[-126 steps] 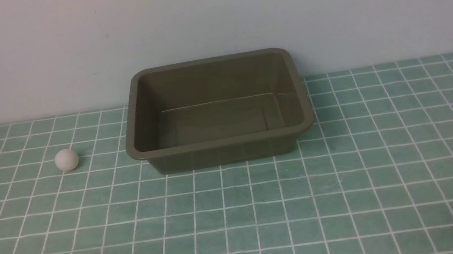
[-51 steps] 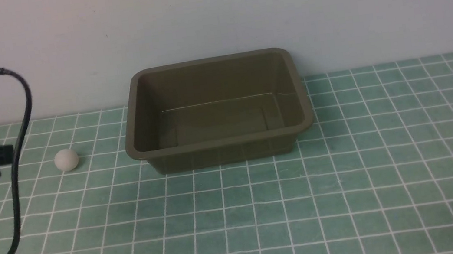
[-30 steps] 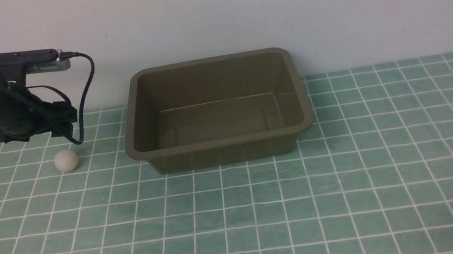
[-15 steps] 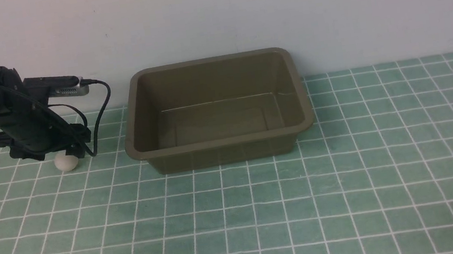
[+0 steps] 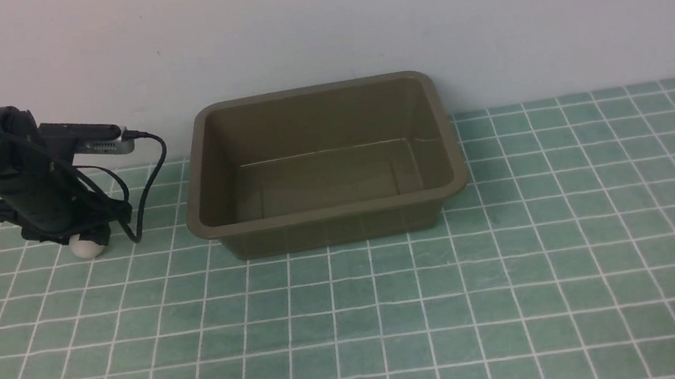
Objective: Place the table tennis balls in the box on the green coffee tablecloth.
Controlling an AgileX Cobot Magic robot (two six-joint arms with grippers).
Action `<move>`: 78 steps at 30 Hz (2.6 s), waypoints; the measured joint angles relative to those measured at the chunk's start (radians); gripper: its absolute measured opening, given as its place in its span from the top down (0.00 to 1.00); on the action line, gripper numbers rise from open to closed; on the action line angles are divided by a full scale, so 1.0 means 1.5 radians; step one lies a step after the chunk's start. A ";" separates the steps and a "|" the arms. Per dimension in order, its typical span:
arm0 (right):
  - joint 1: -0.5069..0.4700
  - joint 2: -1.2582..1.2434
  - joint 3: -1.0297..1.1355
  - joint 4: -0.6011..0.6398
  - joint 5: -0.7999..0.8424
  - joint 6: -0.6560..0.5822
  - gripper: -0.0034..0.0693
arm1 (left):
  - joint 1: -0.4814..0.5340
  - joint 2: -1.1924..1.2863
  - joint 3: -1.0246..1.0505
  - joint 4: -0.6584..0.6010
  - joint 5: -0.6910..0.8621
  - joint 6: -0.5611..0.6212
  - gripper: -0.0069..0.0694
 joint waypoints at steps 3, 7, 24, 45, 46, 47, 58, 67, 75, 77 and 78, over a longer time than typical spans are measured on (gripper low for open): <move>0.000 0.000 0.000 0.000 0.000 0.000 0.97 | -0.015 -0.031 -0.051 -0.053 0.058 0.001 0.47; 0.000 0.000 0.000 0.000 0.000 0.000 0.97 | -0.056 -0.048 -0.092 -0.150 0.081 0.024 0.47; 0.000 0.000 0.000 0.000 0.001 0.000 0.97 | -0.271 0.119 -0.096 -0.277 -0.140 0.234 0.47; 0.000 0.000 0.000 0.000 0.001 0.000 0.97 | -0.271 0.068 -0.126 -0.226 -0.025 0.240 0.47; 0.000 0.000 0.000 0.000 0.001 0.000 0.97 | -0.271 0.041 -0.128 -0.226 -0.009 0.240 0.55; 0.000 0.000 0.000 0.000 0.001 0.000 0.97 | -0.271 0.027 -0.129 -0.224 0.006 0.240 0.62; 0.000 0.000 0.000 0.000 0.001 0.000 0.97 | -0.272 -0.356 0.130 -0.284 0.010 0.258 0.91; 0.000 0.000 0.000 0.000 0.001 0.000 0.97 | -0.272 -0.820 0.534 -0.356 -0.301 0.258 0.91; 0.000 0.001 0.000 -0.001 0.005 0.000 0.97 | -0.272 -1.304 0.755 -0.369 -0.452 0.276 0.91; 0.001 0.001 -0.001 0.000 -0.001 0.000 0.97 | -0.273 -1.380 0.827 -0.366 -0.585 0.278 0.91; 0.001 0.001 -0.001 0.001 0.002 0.000 0.97 | -0.273 -1.374 0.854 -0.370 -0.642 0.278 0.91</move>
